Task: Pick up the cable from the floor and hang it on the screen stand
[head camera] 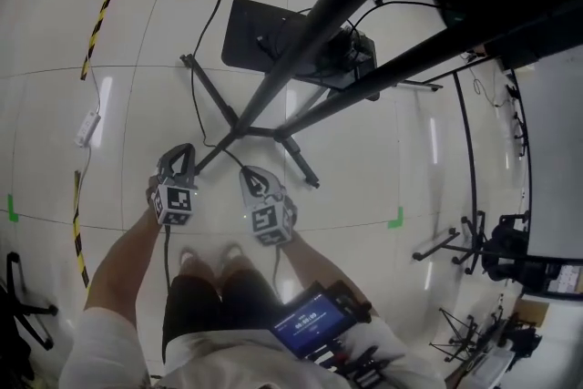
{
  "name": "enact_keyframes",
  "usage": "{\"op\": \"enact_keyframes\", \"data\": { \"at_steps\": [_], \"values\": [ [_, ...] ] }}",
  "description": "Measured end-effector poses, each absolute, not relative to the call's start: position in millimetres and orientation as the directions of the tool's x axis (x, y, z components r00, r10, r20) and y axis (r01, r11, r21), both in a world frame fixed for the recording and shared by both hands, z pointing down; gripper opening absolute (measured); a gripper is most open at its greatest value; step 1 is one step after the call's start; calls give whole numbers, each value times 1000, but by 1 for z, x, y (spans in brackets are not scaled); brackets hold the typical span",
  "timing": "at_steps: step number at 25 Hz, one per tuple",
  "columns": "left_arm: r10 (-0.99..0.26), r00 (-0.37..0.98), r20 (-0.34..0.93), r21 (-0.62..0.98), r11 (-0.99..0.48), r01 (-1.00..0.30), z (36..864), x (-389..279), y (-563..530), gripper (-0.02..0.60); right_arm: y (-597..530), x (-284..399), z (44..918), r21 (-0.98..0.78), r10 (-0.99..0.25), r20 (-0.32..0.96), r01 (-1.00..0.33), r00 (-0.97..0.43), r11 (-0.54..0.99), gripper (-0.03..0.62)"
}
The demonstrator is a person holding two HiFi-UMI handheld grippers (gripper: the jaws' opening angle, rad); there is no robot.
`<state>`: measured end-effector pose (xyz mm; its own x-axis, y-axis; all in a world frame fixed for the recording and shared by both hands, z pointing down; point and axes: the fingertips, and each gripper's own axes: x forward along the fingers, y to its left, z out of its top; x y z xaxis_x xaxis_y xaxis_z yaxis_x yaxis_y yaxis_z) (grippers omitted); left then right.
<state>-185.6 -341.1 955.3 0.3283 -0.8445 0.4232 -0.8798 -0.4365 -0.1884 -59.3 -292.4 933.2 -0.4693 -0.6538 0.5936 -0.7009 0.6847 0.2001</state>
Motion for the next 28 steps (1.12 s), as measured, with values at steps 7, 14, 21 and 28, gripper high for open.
{"op": "enact_keyframes", "data": {
  "at_steps": [7, 14, 21, 28],
  "values": [
    [-859, 306, 411, -170, -402, -900, 834, -195, -330, 3, -288, -70, 806, 213, -668, 555, -691, -496, 690, 35],
    [-886, 295, 357, -168, -372, -913, 716, -195, -336, 3, -309, -67, 677, 257, -736, 474, -724, -483, 640, 35],
    [-910, 334, 246, -195, -385, -902, 599, -175, -347, 3, -324, -56, 540, 329, -809, 363, -748, -463, 576, 35],
    [-926, 354, 134, -217, -376, -901, 512, -157, -342, 3, -320, -44, 434, 369, -861, 224, -778, -457, 509, 35]
  ]
}}
